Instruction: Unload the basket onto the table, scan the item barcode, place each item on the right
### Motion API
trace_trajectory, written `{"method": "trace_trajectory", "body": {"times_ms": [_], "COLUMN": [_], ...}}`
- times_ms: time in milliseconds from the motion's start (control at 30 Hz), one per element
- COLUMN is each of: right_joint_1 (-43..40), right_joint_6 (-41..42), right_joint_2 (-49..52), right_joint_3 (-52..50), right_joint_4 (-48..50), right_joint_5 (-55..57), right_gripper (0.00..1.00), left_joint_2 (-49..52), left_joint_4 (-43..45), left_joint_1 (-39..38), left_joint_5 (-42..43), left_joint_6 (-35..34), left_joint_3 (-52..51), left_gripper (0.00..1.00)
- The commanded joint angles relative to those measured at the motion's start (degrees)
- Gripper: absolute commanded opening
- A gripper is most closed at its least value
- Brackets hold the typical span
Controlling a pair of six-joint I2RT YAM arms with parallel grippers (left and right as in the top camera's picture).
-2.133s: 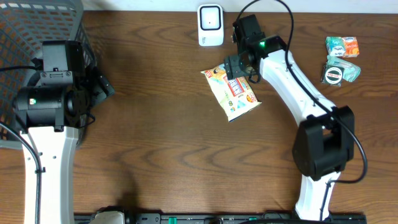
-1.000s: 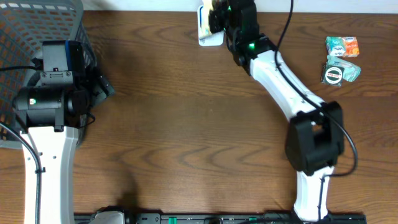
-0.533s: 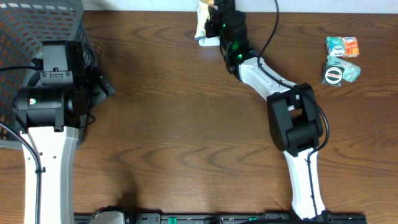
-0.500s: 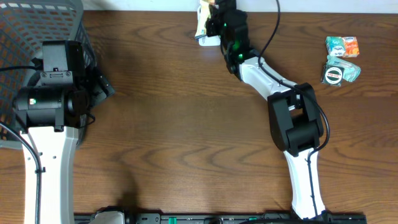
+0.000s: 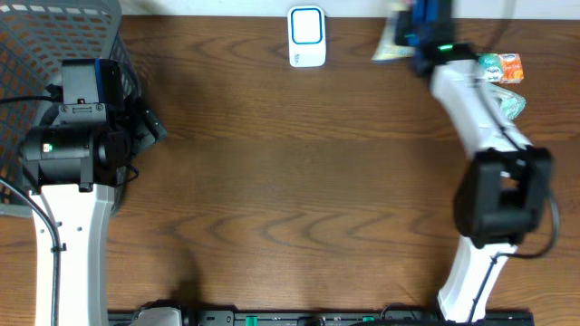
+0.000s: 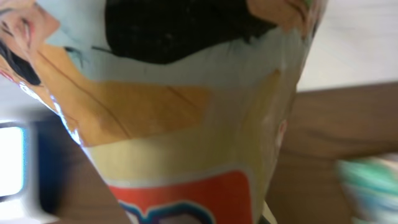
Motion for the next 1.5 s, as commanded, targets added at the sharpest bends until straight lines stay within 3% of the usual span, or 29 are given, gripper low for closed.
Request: {"method": "trace_trajectory", "body": {"times_ms": [0,67,133,200,233,267,300,333,533,633,700,867,1100,1333,1400,1467], "right_joint_1": [-6.9,-10.0,-12.9,-15.3,-16.7,-17.7,-18.0,-18.1,-17.7,-17.5,-16.4,-11.9,-7.8,-7.7,-7.7,-7.7], "right_joint_6": [-7.0,-7.0,-7.0,-6.9,-6.0,-5.9,-5.8,-5.8,-2.4,-0.8,-1.6,-4.1,-4.2,-3.4,0.5,12.9], "right_joint_2": [-0.5,-0.3,-0.1,-0.1,-0.1,-0.2,-0.5,-1.2,-10.7,-17.4,-21.0,-31.2,-56.4,-69.7,-71.3,-71.7], "right_joint_3": [0.2,0.1,0.1,0.1,0.1,0.2,0.2,0.2,0.2,0.1,0.0,-8.0,-34.9,-49.8,-52.3,-53.8], "right_joint_4": [-6.9,-9.4,-11.0,-12.7,-13.9,-15.6,-16.6,-18.3,-25.4,-34.4,-40.6,-43.5,-33.7,-35.4,-37.0,-37.4], "right_joint_5": [2.8,4.2,4.1,4.0,3.7,2.2,1.5,0.4,-8.2,-27.1,-32.0,-32.0,-31.4,-30.7,-31.0,-33.8], "right_gripper": [0.08,0.33,0.36,0.50,0.70,0.79,0.80,0.99,0.99,0.99,0.99,0.99,0.99,0.99,0.99,0.99], "left_joint_2": [0.2,0.2,0.2,0.2,0.2,0.2,0.2,0.2,0.2,0.2,0.2,0.2,0.2,0.2,0.2,0.2], "left_joint_4": [-0.2,-0.2,-0.2,-0.2,-0.2,-0.2,-0.2,-0.2,-0.2,-0.2,-0.2,-0.2,-0.2,-0.2,-0.2,-0.2], "left_joint_1": [0.5,0.5,0.5,0.5,0.5,0.5,0.5,0.5,0.5,0.5,0.5,0.5,0.5,0.5,0.5,0.5], "left_joint_5": [-0.7,-0.7,-0.7,-0.7,-0.7,-0.7,-0.7,-0.7,-0.7,-0.7,-0.7,-0.7,-0.7,-0.7,-0.7,-0.7], "left_joint_6": [-0.9,-0.9,-0.9,-0.9,-0.9,-0.9,-0.9,-0.9,-0.9,-0.9,-0.9,-0.9,-0.9,-0.9,-0.9,-0.9], "left_joint_3": [-0.2,-0.2,-0.2,-0.2,-0.2,-0.2,-0.2,-0.2,-0.2,-0.2,-0.2,-0.2,-0.2,-0.2,-0.2,-0.2], "left_gripper": [0.98,0.98,0.98,0.98,0.98,0.98,0.98,0.98,0.98,0.98,0.98,0.98,0.98,0.98,0.98,0.98]}}
